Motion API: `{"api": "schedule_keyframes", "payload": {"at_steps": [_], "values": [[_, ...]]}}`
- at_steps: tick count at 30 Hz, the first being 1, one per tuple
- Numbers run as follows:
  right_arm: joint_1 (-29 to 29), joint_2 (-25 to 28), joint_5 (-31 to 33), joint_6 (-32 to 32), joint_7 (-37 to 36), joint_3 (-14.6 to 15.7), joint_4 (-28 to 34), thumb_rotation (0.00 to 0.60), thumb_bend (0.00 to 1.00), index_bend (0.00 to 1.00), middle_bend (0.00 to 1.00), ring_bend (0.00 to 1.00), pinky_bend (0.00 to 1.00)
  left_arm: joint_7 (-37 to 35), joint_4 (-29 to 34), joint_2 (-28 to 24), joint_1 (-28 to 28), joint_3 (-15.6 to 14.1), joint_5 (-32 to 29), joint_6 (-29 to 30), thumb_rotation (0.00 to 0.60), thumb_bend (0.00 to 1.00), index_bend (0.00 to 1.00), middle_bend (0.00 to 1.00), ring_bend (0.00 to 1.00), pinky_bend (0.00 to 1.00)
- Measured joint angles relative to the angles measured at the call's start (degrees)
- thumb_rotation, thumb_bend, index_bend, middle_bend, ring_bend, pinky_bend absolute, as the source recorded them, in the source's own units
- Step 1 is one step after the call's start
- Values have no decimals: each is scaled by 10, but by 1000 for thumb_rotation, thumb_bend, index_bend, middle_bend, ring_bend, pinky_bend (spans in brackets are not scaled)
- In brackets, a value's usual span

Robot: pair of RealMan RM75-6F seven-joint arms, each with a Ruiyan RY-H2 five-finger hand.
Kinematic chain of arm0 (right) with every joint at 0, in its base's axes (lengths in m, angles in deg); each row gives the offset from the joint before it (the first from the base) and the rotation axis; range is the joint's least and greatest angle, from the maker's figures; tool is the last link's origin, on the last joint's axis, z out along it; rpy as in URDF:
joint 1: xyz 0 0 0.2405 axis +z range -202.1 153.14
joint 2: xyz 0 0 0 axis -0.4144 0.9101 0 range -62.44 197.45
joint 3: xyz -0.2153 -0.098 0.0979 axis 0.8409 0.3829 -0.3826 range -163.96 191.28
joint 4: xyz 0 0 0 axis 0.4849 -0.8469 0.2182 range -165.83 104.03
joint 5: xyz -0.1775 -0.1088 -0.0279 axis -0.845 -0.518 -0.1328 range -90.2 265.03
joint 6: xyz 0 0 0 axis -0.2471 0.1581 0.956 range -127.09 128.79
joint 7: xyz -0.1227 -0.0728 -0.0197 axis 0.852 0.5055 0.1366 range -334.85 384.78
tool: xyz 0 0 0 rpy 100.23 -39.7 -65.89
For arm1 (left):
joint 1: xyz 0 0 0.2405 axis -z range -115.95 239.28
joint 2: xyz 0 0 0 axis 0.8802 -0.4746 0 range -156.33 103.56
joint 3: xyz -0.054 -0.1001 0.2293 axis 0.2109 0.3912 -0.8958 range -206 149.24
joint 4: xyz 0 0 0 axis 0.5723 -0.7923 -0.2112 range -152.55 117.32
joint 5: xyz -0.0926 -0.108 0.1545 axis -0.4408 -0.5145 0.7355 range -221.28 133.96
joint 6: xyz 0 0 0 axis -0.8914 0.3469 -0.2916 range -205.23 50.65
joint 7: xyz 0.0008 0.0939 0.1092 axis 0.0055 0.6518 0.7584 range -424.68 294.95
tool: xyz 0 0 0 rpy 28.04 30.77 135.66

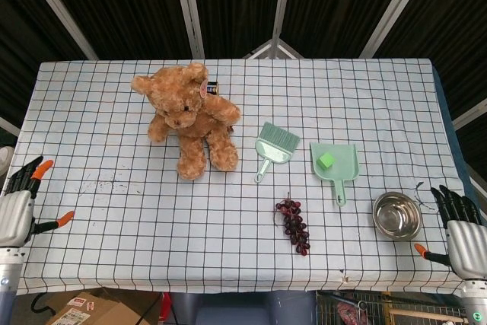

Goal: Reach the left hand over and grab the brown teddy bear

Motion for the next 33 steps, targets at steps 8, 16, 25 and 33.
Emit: {"api": "schedule_keyframes", "payload": {"at_steps": [8,16,25,33], "values": [[6,-7,26,-12,-10,-11,-17,600,111,0,0,0,0,-1,5,8,99,57,-116,-119,600,115,102,0,0,0],[10,-16,42,-22,-14,-17,-31,600,106,0,0,0,0,15,-38,65,187,114,-235,-177,600,74,96,0,0,0],[16,-12,58,-39,-19,-21,-34,600,106,0,0,0,0,-63,-122,130,254,158,-316,-267,600,100,140,1,0,0],[16,-10,59,-42,-29,-21,-38,600,105,0,0,0,0,-83,-196,188,298,169,-357,-285,600,246,245,119,0,0]]}}
